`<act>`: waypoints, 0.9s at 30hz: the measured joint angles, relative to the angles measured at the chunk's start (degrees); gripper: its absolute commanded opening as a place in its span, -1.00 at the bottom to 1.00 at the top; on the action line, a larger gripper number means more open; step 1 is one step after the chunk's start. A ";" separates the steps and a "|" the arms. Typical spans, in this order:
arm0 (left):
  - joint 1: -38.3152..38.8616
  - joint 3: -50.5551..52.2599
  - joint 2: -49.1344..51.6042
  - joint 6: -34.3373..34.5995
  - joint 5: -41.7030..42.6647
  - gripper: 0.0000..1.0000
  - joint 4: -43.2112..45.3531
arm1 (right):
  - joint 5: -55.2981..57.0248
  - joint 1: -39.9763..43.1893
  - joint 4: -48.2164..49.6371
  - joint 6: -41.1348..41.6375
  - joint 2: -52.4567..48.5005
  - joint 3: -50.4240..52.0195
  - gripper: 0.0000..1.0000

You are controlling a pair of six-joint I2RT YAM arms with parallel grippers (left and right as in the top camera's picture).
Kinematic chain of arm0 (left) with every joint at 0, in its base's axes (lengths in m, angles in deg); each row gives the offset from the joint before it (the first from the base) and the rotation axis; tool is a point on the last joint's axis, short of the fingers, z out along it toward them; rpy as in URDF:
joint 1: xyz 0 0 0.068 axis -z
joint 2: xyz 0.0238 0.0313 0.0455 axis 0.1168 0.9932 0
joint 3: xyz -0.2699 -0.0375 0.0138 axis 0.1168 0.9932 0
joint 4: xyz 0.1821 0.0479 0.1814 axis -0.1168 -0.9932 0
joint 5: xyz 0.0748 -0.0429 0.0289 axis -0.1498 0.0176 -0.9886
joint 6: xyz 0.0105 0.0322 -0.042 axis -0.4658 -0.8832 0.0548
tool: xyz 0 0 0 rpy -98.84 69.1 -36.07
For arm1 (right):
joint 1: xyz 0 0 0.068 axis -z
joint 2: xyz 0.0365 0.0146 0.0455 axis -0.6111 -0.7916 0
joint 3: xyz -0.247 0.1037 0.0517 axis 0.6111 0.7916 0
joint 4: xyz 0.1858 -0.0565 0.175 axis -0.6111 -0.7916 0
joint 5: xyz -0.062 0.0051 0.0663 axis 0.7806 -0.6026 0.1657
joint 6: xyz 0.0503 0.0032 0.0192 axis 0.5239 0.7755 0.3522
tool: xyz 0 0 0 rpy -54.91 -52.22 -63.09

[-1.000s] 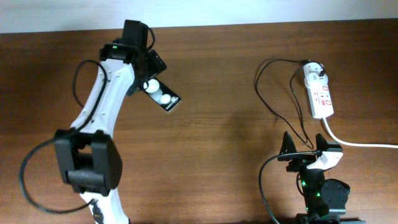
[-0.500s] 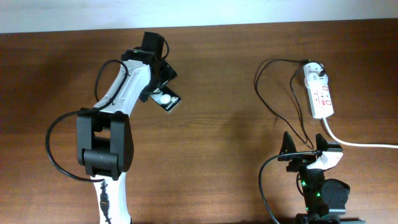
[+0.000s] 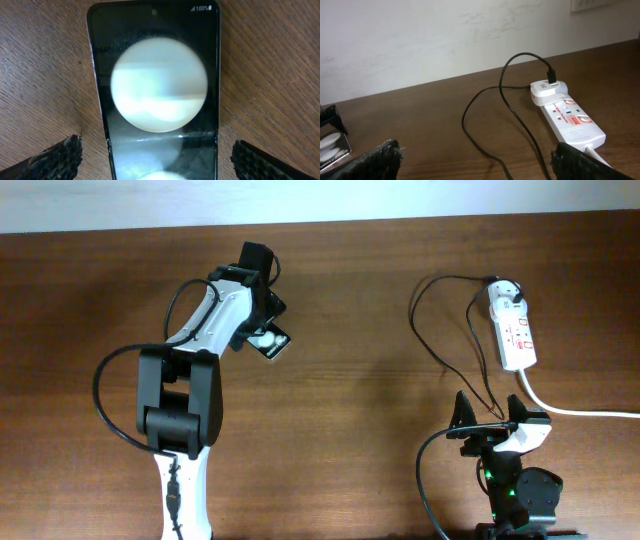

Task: Plug charger to phone and switch on socket
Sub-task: 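Reach the left gripper to the black phone and grasp it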

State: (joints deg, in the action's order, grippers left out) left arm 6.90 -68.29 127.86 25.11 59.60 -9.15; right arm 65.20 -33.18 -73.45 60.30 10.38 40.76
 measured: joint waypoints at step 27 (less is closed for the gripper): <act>0.09 -1.09 1.92 -15.76 1.86 0.98 -3.06 | 0.00 0.00 0.00 -0.04 0.00 0.00 0.98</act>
State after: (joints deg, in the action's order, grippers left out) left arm 6.99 -69.39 129.78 9.35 61.46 -12.21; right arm 65.20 -33.18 -73.45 60.26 10.38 40.76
